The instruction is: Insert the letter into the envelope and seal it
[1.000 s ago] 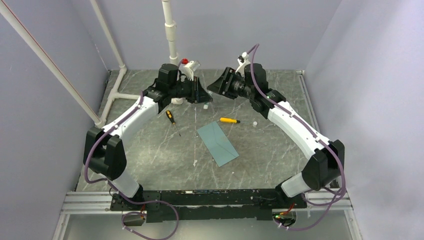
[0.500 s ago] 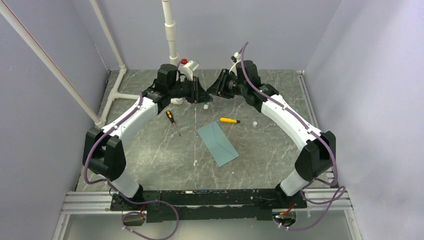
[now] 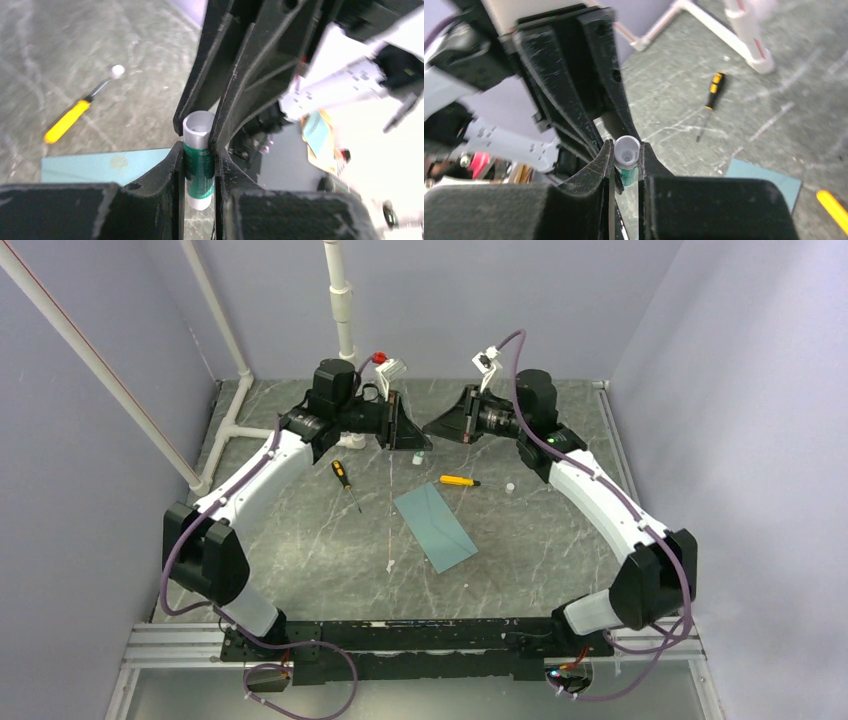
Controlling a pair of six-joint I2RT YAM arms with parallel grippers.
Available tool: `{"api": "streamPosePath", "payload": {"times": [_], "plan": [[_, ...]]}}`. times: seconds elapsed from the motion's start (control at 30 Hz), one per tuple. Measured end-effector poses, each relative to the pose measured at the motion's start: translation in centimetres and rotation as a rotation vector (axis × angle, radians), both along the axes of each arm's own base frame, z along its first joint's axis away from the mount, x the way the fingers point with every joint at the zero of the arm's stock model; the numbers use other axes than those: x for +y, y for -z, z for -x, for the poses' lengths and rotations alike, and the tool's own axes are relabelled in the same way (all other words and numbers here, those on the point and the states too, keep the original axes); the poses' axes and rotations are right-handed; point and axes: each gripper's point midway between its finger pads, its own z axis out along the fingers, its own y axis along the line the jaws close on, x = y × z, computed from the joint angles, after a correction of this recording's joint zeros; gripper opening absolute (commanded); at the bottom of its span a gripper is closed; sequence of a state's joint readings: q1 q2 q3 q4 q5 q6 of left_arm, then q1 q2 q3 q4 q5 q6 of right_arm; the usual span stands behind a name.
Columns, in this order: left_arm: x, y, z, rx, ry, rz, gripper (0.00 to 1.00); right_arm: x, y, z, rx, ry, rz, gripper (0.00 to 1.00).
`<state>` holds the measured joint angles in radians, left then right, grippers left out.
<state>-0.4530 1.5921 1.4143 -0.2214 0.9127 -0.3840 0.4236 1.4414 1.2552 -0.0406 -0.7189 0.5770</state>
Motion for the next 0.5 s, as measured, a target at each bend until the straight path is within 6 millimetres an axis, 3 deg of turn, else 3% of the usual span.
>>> {"api": "streamPosePath", "payload": {"times": [0.27,0.3,0.37,0.4,0.5], "plan": [[0.6,-6.7,6.6,-0.136,0.369,0.225,0.02,0.4,-7.0,6.7,-0.282,-0.363,-0.171,0.00],[0.8,-7.3,7.4,-0.148,0.404,0.246,0.02,0.4,-7.5,7.6,-0.307,-0.399,-0.184,0.06],[0.8,-8.1,8.5,-0.163,0.457,0.268,0.03,0.2,-8.4,8.6,-0.345,-0.427,-0.190,0.51],[0.8,-8.4,8.7,-0.169,0.469,0.274,0.02,0.1,-8.6,8.7,-0.357,-0.423,-0.187,0.65],[0.7,-8.5,8.2,-0.183,0.443,0.274,0.02,0.2,-10.2,7.5,-0.360,-0.308,-0.168,0.72]]}}
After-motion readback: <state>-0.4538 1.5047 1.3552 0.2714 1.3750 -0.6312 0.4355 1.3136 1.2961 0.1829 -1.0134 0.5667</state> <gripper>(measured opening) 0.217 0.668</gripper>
